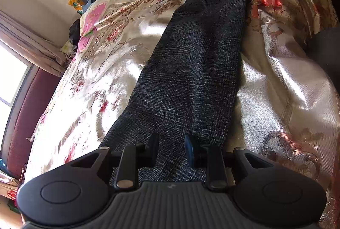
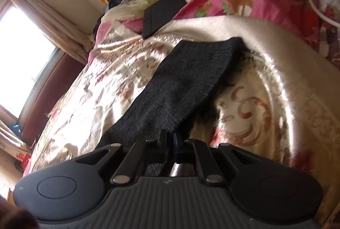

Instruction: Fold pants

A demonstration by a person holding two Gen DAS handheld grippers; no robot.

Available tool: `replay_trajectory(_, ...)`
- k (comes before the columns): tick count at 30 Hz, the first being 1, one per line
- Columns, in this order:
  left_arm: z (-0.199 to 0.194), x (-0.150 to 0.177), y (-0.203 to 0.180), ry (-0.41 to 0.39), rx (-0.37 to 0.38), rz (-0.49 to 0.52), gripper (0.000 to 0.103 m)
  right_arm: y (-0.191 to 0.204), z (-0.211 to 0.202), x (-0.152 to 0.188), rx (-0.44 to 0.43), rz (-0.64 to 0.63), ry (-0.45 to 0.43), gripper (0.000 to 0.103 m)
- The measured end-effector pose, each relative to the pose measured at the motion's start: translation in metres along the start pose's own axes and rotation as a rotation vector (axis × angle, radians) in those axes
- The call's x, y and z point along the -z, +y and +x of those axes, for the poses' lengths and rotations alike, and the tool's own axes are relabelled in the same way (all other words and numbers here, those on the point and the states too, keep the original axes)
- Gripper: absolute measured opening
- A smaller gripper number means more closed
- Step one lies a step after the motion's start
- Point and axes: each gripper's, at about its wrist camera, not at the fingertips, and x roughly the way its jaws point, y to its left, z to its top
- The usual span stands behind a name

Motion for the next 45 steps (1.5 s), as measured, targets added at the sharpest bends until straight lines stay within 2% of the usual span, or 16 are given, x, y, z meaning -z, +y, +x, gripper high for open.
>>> replay_trajectory(3, 0.0, 0.0, 0.0, 0.0, -0.002, -0.003, 0.042, -0.013, -0.003, -0.009, 0.081, 0.048, -0.042, 0.017)
replay_trajectory(7, 0.002, -0.001, -0.001, 0.002, -0.007, -0.003, 0.042, -0.03, 0.013, -0.016, 0.053, 0.154, -0.066, 0.017)
replay_trajectory(15, 0.003, -0.002, -0.003, 0.004, -0.008, 0.014, 0.042, -0.032, 0.042, -0.027, 0.078, 0.12, -0.146, 0.008)
replay_trajectory(17, 0.003, -0.003, -0.003, 0.001, -0.008, 0.014, 0.042, -0.034, 0.046, -0.03, 0.059, 0.134, -0.154, 0.008)
replay_trajectory(19, 0.003, -0.003, -0.002, -0.005, -0.006, 0.007, 0.042, -0.036, 0.049, -0.03, 0.037, 0.151, -0.154, 0.016)
replay_trajectory(21, 0.002, -0.004, -0.001, -0.009, -0.003, -0.004, 0.042, -0.033, 0.051, -0.03, 0.025, 0.126, -0.144, 0.018)
replay_trajectory(22, 0.002, -0.005, -0.001, -0.013, -0.001, -0.007, 0.042, -0.031, 0.051, -0.031, 0.023, 0.108, -0.134, 0.018)
replay_trajectory(24, 0.001, -0.005, -0.002, -0.021, 0.004, -0.019, 0.042, -0.027, 0.048, -0.034, 0.036, 0.09, -0.117, 0.007)
replay_trajectory(26, 0.0, -0.005, -0.004, -0.026, 0.011, -0.041, 0.041, -0.023, 0.039, -0.039, 0.001, 0.101, -0.125, 0.007)
replay_trajectory(32, -0.003, -0.004, -0.014, -0.07, 0.025, -0.037, 0.041, 0.028, -0.001, -0.056, -0.056, 0.025, -0.214, 0.007)
replay_trajectory(34, 0.001, -0.003, -0.012, -0.075, 0.038, -0.075, 0.041, 0.055, -0.009, -0.055, -0.043, -0.061, -0.223, 0.007)
replay_trajectory(37, 0.0, 0.001, -0.001, -0.09, 0.072, -0.164, 0.042, 0.103, -0.016, -0.041, -0.088, -0.191, -0.186, 0.007)
replay_trajectory(41, -0.018, 0.022, 0.02, -0.106, 0.101, -0.282, 0.047, 0.178, -0.015, 0.002, -0.168, -0.405, -0.103, 0.007)
replay_trajectory(45, -0.042, 0.062, 0.039, -0.092, 0.036, -0.344, 0.052, 0.255, -0.003, 0.068, -0.295, -0.618, 0.026, 0.007)
